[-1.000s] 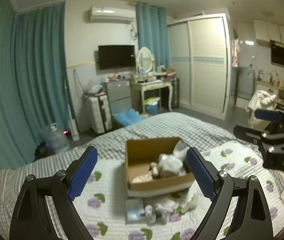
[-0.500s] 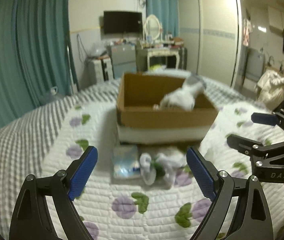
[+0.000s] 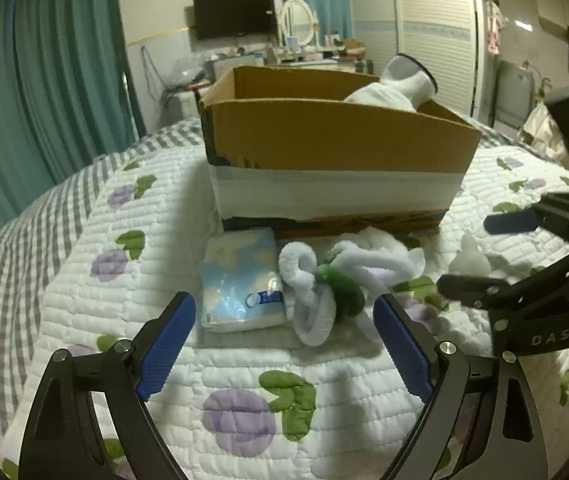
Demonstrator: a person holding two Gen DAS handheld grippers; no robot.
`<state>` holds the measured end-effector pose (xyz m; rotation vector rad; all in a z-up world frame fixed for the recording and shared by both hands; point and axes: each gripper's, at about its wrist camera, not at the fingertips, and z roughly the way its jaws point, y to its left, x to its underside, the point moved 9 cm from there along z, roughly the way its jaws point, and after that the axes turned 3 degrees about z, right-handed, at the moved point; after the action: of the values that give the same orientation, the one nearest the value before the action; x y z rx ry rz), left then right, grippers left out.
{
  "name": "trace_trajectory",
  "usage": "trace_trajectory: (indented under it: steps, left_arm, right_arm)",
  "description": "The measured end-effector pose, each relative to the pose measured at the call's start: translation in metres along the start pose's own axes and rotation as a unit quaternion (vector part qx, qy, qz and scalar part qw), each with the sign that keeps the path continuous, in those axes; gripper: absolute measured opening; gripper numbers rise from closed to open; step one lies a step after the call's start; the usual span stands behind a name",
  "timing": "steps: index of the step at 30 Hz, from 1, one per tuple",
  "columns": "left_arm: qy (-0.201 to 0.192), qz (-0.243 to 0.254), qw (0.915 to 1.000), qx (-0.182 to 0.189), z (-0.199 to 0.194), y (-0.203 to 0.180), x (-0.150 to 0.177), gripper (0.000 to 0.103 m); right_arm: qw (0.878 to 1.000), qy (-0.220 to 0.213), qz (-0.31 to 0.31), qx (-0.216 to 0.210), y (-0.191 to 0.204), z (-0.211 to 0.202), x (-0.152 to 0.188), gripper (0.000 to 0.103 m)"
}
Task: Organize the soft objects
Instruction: 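Grasp the white-and-green plush toy with the left tool while the right tool grasps a white ball, then drop the plush toy and white ball into the box with both tools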
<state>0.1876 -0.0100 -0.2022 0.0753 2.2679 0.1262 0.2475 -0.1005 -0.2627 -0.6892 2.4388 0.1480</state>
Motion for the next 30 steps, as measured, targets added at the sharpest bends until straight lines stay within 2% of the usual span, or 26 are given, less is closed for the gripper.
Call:
trace_trajectory:
  steps: [3, 5, 8, 10, 11, 13, 16, 21, 22, 23, 25, 26, 30]
  left_arm:
    - [0.004, -0.003, 1.0, 0.005, 0.002, -0.001, 0.003, 0.092]
    - [0.006, 0.002, 1.0, 0.004, 0.002, -0.003, 0.006, 0.092]
    - [0.01, 0.007, 0.9999, 0.007, 0.0, -0.008, 0.009, 0.092]
    - [0.009, 0.008, 0.9999, 0.01, -0.003, -0.011, 0.009, 0.092]
    - [0.008, 0.008, 0.9999, 0.011, -0.004, -0.012, 0.008, 0.092]
    - [0.006, 0.008, 0.9998, 0.016, -0.004, -0.014, 0.006, 0.092]
    - [0.004, 0.005, 0.9998, 0.018, 0.0, -0.016, 0.0, 0.091]
    - [0.007, 0.001, 0.9998, 0.019, 0.018, -0.017, -0.008, 0.088]
    - [0.007, 0.002, 0.9998, 0.02, 0.022, -0.018, -0.008, 0.083]
    - [0.01, 0.004, 0.9997, 0.023, 0.026, -0.02, -0.008, 0.074]
    - [0.017, 0.009, 0.9993, 0.031, 0.032, -0.023, -0.006, 0.065]
    - [0.016, 0.01, 0.9992, 0.035, 0.032, -0.024, -0.005, 0.055]
    - [0.011, 0.02, 0.9989, 0.042, 0.022, -0.027, -0.003, 0.047]
  right_arm:
    - [1.0, 0.015, 0.008, -0.017, 0.004, 0.011, 0.003, 0.086]
    - [1.0, 0.025, 0.009, -0.013, 0.003, 0.018, 0.008, 0.082]
    - [1.0, 0.018, 0.003, -0.016, 0.003, 0.016, 0.008, 0.07]
    - [1.0, 0.013, 0.004, -0.019, 0.004, 0.013, 0.007, 0.052]
    - [1.0, 0.011, 0.003, -0.009, 0.002, 0.012, 0.007, 0.049]
    - [1.0, 0.013, 0.007, -0.001, -0.004, 0.012, 0.007, 0.033]
    - [0.999, 0.011, 0.038, -0.013, -0.016, 0.01, 0.006, 0.03]
    - [0.999, 0.001, 0.047, -0.013, -0.024, 0.003, 0.001, 0.03]
    - [0.999, -0.001, 0.046, -0.013, -0.024, 0.002, 0.0, 0.03]
    - [0.999, -0.003, 0.043, -0.012, -0.023, 0.0, -0.001, 0.03]
    - [0.999, -0.004, 0.038, -0.014, -0.023, -0.002, -0.001, 0.03]
    - [0.999, -0.005, 0.036, -0.014, -0.021, -0.002, -0.002, 0.03]
    - [1.0, -0.012, 0.027, -0.009, -0.015, -0.005, 0.001, 0.03]
